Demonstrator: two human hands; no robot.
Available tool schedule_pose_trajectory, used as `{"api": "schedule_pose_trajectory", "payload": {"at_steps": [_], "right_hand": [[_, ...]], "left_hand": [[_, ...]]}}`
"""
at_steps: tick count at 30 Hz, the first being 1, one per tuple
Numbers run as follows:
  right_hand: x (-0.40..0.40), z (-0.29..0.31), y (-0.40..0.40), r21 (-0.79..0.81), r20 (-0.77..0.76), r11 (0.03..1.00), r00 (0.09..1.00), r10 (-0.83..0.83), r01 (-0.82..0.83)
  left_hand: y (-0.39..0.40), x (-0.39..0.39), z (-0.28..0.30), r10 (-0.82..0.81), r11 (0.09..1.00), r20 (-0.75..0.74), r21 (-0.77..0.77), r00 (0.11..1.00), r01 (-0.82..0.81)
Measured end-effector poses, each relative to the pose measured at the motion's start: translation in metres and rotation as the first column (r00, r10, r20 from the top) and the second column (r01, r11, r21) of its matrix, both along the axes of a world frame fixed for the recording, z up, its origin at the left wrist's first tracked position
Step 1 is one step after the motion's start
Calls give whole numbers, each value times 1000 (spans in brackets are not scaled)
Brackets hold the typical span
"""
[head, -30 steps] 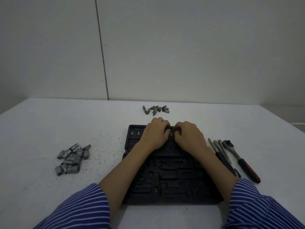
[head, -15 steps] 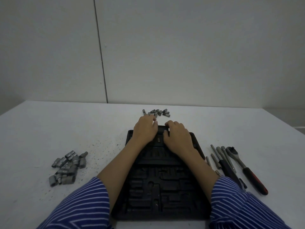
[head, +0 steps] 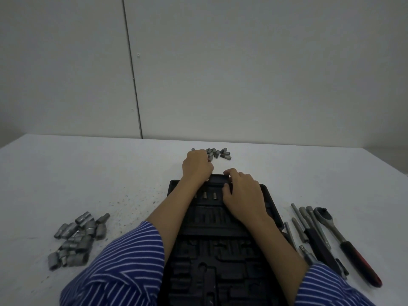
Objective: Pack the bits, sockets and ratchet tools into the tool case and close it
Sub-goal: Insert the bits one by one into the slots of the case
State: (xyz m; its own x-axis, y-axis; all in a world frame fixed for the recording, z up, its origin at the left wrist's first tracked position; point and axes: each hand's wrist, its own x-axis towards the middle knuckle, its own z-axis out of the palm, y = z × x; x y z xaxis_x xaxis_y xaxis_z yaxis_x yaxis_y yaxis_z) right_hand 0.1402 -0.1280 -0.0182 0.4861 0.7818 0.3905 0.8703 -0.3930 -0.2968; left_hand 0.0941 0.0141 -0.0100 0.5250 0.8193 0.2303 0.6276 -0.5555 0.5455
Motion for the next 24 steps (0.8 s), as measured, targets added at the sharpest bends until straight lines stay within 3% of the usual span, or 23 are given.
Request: {"api": "schedule_pose_trajectory", "payload": {"at_steps": [14, 19, 24], "right_hand": [[0, 0, 2, -22, 1, 1000, 1000, 2, -2], [0, 0, 2, -15, -8, 1000, 1000, 0, 0], [0, 1, 2, -16, -24, 1000, 1000, -4, 4]], "left_hand": [[7, 10, -5, 80, 996, 18, 23, 997, -81], [8, 4, -7, 30, 999, 112, 26, 993, -33], [5, -5, -5, 15, 995, 291, -95, 957, 14]]}}
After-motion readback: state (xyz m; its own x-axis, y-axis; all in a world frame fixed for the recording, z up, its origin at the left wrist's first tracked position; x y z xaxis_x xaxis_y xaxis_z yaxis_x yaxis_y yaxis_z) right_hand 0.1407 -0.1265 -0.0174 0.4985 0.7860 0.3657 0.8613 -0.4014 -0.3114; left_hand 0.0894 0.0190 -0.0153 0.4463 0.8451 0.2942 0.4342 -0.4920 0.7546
